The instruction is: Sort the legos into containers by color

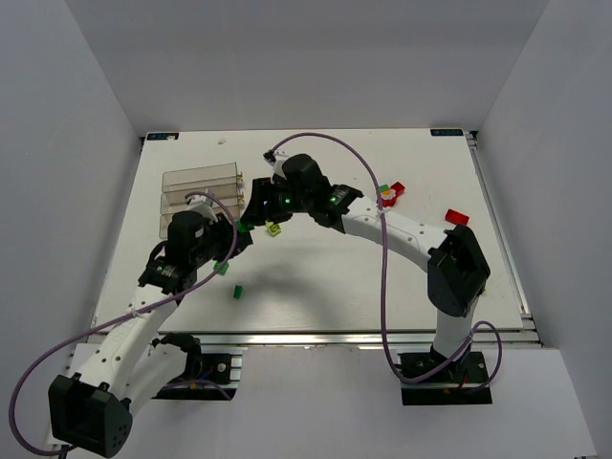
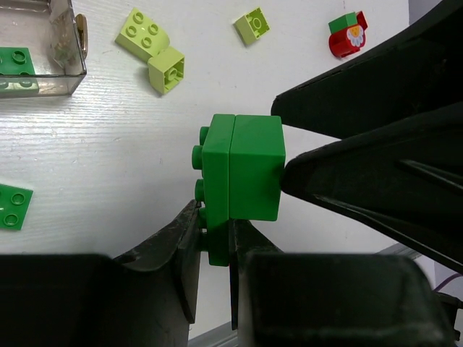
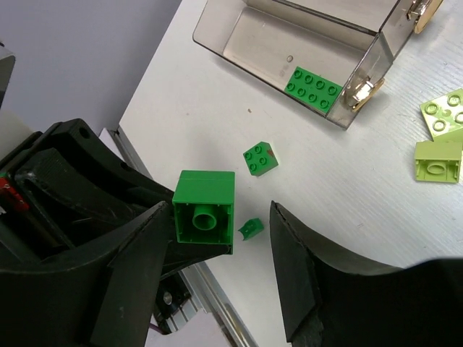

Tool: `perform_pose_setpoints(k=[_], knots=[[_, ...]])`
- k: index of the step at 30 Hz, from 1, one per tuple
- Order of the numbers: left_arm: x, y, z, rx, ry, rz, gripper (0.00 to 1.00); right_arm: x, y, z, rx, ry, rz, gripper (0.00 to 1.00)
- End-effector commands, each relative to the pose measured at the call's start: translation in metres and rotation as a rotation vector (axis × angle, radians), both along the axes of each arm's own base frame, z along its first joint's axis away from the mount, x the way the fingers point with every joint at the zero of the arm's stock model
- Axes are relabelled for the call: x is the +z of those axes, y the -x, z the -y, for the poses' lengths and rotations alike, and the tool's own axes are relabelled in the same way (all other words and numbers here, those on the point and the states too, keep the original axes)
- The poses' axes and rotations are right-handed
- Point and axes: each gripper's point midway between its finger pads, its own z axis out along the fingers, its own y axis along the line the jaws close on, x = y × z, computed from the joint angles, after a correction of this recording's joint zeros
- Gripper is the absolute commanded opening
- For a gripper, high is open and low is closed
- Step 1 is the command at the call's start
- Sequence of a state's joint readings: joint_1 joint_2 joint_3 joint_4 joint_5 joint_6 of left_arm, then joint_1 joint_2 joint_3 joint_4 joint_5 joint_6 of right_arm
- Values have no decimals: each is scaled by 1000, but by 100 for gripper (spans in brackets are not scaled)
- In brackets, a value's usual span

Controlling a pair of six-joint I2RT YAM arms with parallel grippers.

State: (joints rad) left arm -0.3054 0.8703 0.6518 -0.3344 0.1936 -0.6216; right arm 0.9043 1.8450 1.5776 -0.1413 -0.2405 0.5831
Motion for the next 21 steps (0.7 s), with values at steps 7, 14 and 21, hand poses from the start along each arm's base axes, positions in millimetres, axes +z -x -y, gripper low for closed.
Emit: perform_pose_setpoints(k=[7,14,21], knots=[[21,-2,4,-9,38,63,0,16,-3,-16,46,-55,32,59],[23,-2,6,-7,50,67,0,10,-2,-19,51,-57,7,52],[23,-3,4,0,43,65,0,11,1,-22,78,-76,7,29]])
